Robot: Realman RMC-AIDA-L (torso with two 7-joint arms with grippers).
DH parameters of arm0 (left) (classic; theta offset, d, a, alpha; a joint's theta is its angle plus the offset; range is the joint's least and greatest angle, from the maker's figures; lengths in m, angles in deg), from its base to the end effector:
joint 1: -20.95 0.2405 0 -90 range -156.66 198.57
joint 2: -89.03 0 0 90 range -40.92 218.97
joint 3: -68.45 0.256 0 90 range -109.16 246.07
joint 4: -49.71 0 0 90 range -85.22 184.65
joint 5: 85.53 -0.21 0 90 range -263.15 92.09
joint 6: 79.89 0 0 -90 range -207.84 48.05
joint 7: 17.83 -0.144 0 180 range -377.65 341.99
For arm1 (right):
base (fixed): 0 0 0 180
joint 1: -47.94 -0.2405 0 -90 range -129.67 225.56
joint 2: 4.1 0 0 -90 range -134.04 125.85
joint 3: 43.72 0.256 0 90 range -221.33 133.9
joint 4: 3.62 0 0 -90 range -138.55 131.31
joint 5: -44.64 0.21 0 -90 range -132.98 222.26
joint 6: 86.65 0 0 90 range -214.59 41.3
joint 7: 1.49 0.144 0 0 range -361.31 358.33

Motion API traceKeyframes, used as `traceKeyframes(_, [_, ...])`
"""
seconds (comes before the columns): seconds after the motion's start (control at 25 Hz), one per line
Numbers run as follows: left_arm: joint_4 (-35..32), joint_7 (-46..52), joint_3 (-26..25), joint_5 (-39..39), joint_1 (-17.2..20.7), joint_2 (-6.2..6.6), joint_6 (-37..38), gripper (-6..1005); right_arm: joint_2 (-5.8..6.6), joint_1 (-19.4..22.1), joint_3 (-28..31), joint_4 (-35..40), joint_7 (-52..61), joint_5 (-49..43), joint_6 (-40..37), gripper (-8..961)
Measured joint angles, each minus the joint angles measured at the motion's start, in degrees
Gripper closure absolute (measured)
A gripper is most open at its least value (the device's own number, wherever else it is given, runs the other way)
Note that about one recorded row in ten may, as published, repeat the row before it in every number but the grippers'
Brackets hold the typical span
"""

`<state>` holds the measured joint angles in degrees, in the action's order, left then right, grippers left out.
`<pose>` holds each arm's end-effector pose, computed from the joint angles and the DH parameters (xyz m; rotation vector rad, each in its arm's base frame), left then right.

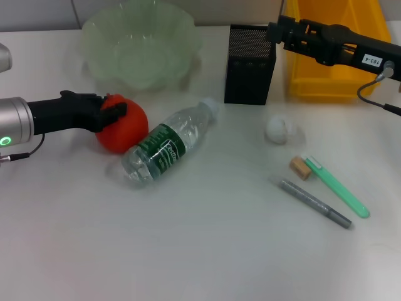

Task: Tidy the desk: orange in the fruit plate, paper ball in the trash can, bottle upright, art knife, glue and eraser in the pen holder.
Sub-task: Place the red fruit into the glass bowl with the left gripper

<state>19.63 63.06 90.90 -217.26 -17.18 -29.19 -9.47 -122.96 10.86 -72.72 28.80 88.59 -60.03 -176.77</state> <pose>-0.2971 0.3771 0.0001 -2.4676 -0.8203 -0.4116 0.2204 0.3689 0.0254 -2.4783 0.8483 1.1606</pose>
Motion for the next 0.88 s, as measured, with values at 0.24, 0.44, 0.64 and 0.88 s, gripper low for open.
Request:
traceKeyframes(0.24, [-0.9, 1.6, -0.1, 0.2, 0.4, 0.21, 1.1, 751, -0.04, 0.0, 0.0, 0.0, 0.0, 0.0, 0.0, 346])
traceKeyframes(0.44, [-5.9, 3.2, 0.1, 6.9, 0.1, 0.91, 10.4, 793, -0.05, 0.0, 0.1, -0.1, -0.4, 0.0, 0.1, 346])
traceKeyframes(0.64, [-6.1, 1.4, 1.0, 15.0, -1.7, 0.85, 4.4, 819, -0.05, 0.0, 0.4, -1.3, -1.4, 0.0, 0.1, 347])
traceKeyframes(0.88, [-0.8, -5.1, 7.4, 18.3, -6.8, -0.21, -15.2, 872, -0.05, 0.2, 0.0, -2.0, -1.5, -0.2, -0.2, 347])
